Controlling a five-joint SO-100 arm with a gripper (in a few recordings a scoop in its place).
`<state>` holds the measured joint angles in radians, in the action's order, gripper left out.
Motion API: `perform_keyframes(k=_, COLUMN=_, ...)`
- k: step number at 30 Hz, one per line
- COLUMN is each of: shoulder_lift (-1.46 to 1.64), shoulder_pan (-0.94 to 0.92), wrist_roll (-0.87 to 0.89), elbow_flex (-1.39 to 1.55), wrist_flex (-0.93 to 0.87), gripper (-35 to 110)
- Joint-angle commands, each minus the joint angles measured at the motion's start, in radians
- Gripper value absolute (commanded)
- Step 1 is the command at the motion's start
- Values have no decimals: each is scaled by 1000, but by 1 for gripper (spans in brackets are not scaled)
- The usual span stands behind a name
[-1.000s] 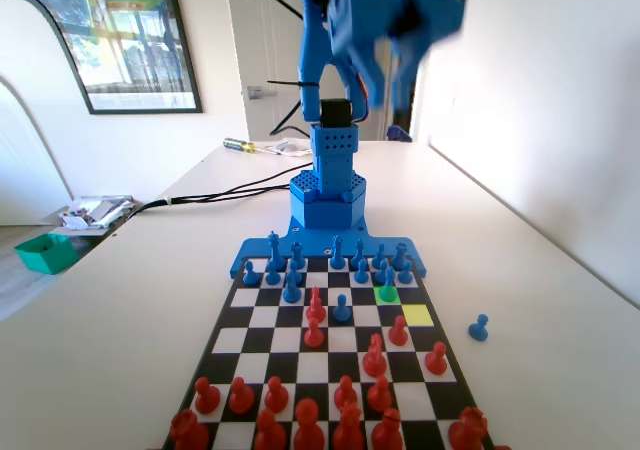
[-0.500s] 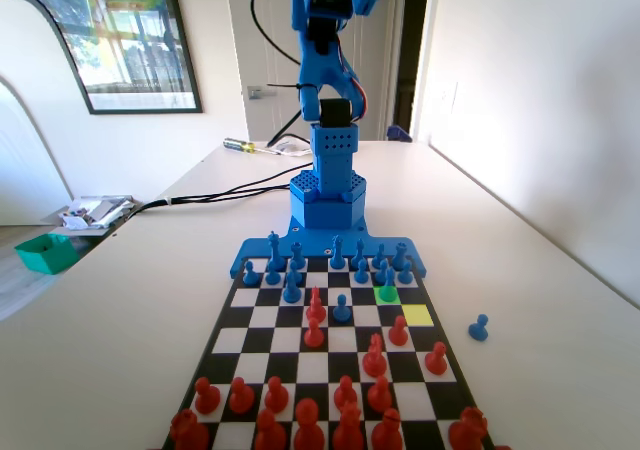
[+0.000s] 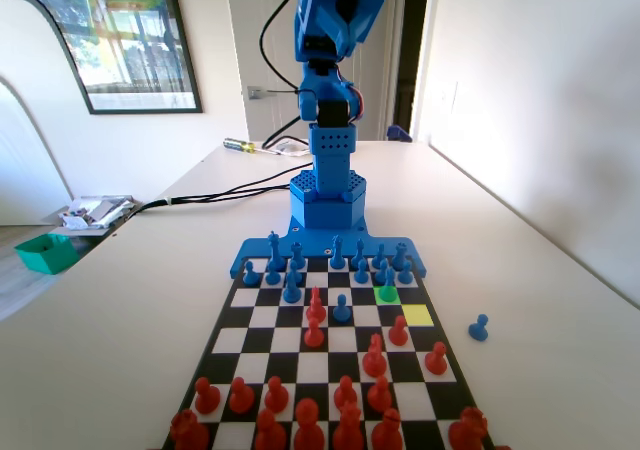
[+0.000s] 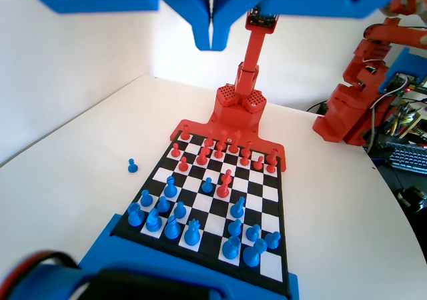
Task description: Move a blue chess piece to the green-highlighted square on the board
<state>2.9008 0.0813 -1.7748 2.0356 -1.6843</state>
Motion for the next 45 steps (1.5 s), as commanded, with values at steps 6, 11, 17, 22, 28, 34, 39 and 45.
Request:
perform_keyframes(k=6, shoulder_lift=106, shoulder_pan=-57, wrist_roll=-51, elbow_flex=135, wrist_flex=106, gripper=1)
perform_keyframes(k=11, shoulder_lift=140, shoulder_pan=-81, wrist_roll=-49, elbow_flex=140, wrist_flex=115, gripper=1)
perform_keyframes(k=17, shoulder_lift=153, shoulder_pan=-107, wrist_roll=-34, elbow_flex=141, wrist_flex=118, gripper=1)
perform_keyframes(k=22, shoulder_lift=155, shoulder_pan=-114, wrist_roll=-20, elbow_flex=141, wrist_flex=115, gripper=1)
perform_keyframes(k=28, shoulder_lift=155, shoulder_pan=-114, wrist_roll=-20, elbow_flex=141, wrist_flex=115, gripper=1)
perform_keyframes(k=34, shoulder_lift=155, shoulder_pan=-114, wrist_roll=-20, elbow_flex=141, wrist_flex=115, gripper=1)
perform_keyframes(k=39, shoulder_lift=155, shoulder_pan=-114, wrist_roll=-20, elbow_flex=141, wrist_flex=115, gripper=1)
perform_keyframes(k=45, shoulder_lift=155, shoulder_pan=-114, wrist_roll=-20, elbow_flex=141, wrist_flex=115, gripper=1)
